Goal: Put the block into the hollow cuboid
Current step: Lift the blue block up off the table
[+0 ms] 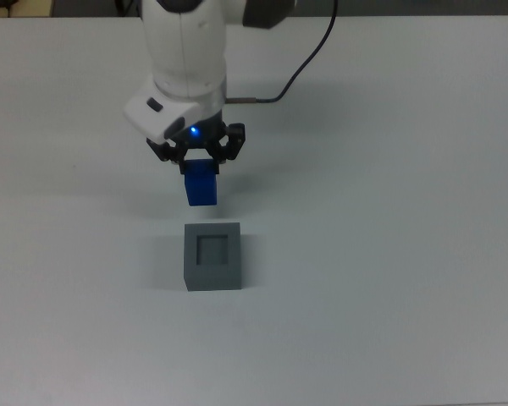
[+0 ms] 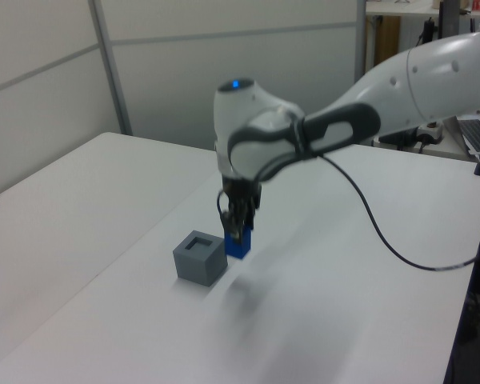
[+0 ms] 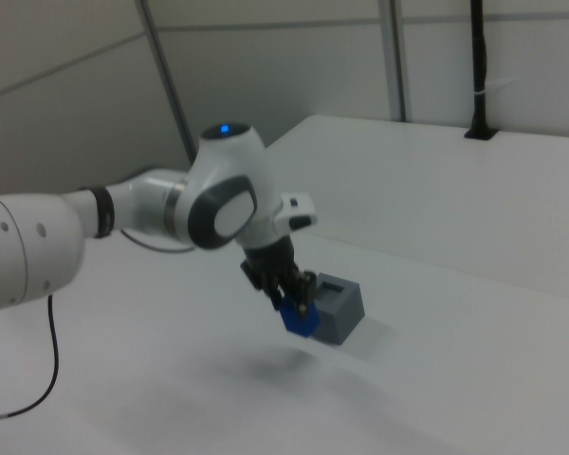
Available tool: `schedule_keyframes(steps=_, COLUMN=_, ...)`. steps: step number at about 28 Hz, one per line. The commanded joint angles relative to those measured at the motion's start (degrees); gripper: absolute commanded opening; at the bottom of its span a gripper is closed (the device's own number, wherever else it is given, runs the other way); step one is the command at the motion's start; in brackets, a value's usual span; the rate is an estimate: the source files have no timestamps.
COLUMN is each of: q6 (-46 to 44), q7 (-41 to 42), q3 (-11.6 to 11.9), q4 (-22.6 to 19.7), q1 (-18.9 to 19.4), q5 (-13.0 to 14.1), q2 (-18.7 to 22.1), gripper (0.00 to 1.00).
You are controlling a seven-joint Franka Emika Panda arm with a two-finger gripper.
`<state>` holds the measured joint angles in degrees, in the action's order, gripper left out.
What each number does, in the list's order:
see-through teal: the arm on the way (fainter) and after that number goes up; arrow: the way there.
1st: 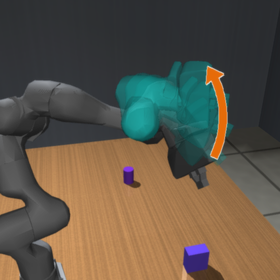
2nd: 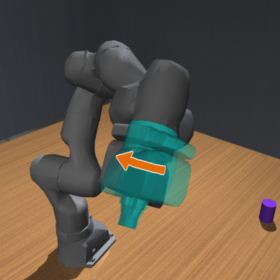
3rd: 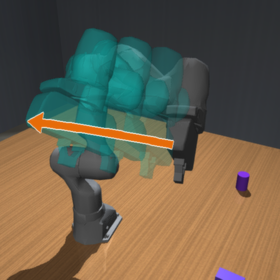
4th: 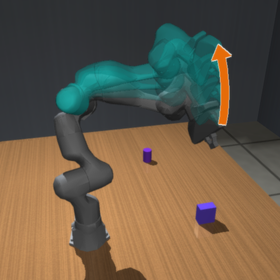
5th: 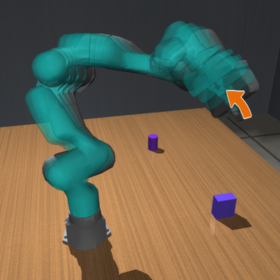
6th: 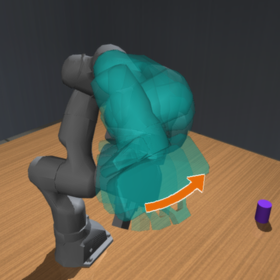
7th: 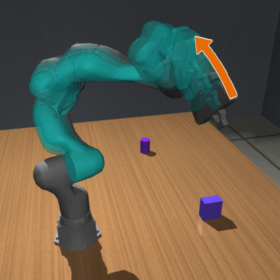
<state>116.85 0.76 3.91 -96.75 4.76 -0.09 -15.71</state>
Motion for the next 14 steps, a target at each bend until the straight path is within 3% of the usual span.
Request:
schedule_keyframes(steps=1, q6=-3.91, q7=0.65, q3=0.39, q4=6.30, q1=-0.62, q5=2.54, q2=-0.55, gripper=0.09)
schedule_keyframes(steps=5, q6=-3.65, q7=0.65, q3=0.39, q4=8.41, q1=-1.41, q5=2.81, q2=-1.25, gripper=0.09)
schedule_keyframes(steps=11, q6=-3.03, q7=0.30, q3=0.22, q4=13.51, q1=-1.59, q5=2.63, q2=-5.99, gripper=0.10)
schedule_keyframes(steps=14, q6=-2.33, q7=0.30, q3=0.04, q4=13.69, q1=-1.59, q5=2.63, q2=-7.05, gripper=0.10)
